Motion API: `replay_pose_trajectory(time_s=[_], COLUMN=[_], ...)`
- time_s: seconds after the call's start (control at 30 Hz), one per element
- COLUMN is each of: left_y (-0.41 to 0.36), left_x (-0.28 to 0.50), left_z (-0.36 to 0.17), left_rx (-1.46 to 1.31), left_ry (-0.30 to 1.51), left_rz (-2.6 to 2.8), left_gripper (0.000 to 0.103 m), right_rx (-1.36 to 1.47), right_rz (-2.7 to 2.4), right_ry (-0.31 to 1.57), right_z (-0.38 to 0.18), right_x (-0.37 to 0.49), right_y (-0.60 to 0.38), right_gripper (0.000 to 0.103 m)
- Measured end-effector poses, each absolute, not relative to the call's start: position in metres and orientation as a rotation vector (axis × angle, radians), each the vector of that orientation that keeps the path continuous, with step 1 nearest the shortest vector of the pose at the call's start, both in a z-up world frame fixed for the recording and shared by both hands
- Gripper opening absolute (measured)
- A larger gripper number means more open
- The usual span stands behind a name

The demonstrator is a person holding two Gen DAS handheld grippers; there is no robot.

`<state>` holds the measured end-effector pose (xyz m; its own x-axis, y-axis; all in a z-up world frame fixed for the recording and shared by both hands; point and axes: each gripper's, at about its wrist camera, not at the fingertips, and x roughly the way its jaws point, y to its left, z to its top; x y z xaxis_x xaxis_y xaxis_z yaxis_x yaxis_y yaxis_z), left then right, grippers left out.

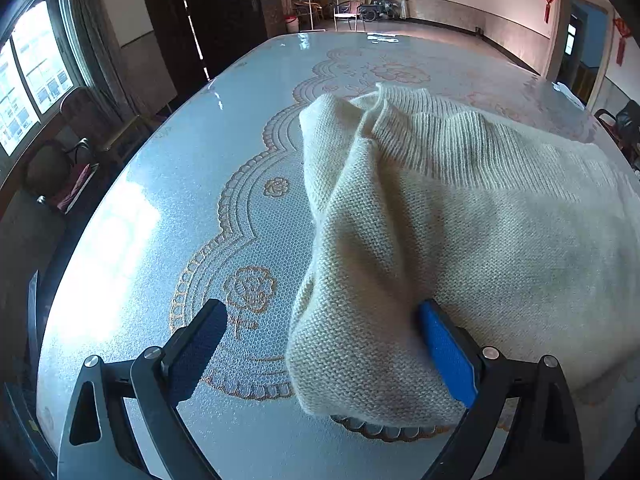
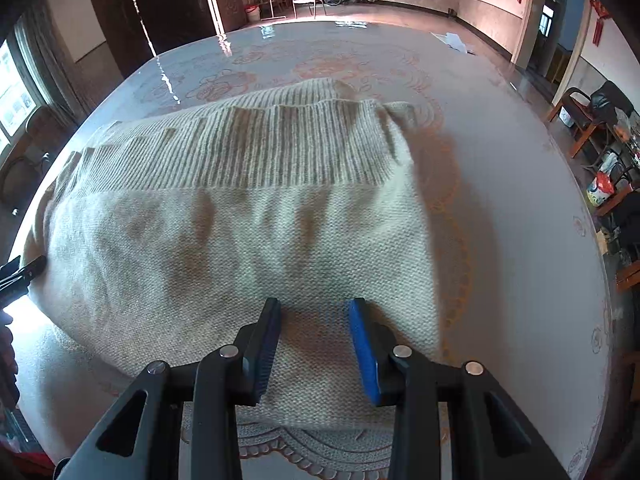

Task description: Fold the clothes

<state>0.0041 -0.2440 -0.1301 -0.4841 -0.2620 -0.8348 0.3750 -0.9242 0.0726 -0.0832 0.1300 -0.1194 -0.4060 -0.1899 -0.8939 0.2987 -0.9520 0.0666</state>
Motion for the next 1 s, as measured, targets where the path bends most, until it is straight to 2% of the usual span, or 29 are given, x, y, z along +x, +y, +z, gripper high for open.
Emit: replay_pose_trajectory(time_s=[0.23, 0.37, 0.63, 0.73, 0.9, 1.0], left_y=[-0.244, -0.241, -0.217, -0.225, -0.254, -0.266], left_x=[0.007, -0.017, -0.086, -0.099, -0.093, -0.086], left_z=[-0.109, -0.094, -0.107, -0.118, -0.114, -0.098], left_rx=[1.230, 1.179, 1.245, 1.261, 1.244, 1.182], left_ry=[0.157, 0.145, -0.118, -0.195, -0.071, 0.011], left_rz=[-2.448, -2.487, -2.490, -2.468, -2.488, -2.500], left_gripper=[0.097, 0.097, 0.097, 0.097, 0.100, 0.100], right_rx=[1.442, 1.350, 1.344, 1.333, 1.332, 1.260], right_rz=[-2.451, -2.460, -2.397, -2.398, -2.413, -2.464], right_ry=[0.105, 0.165, 0.211, 0.288, 0.327, 0.232], right_z=[-0.100, -0.082, -0.110, -0.113, -0.114, -0.091], right_x=[-0.085, -0.101, -0.152, -0.164, -0.181, -0.182], right_y=[0.136, 0.119, 0.076, 0.071, 0.090, 0.111], right_gripper=[0.035, 0.035, 0.035, 0.035, 0.036, 0.036])
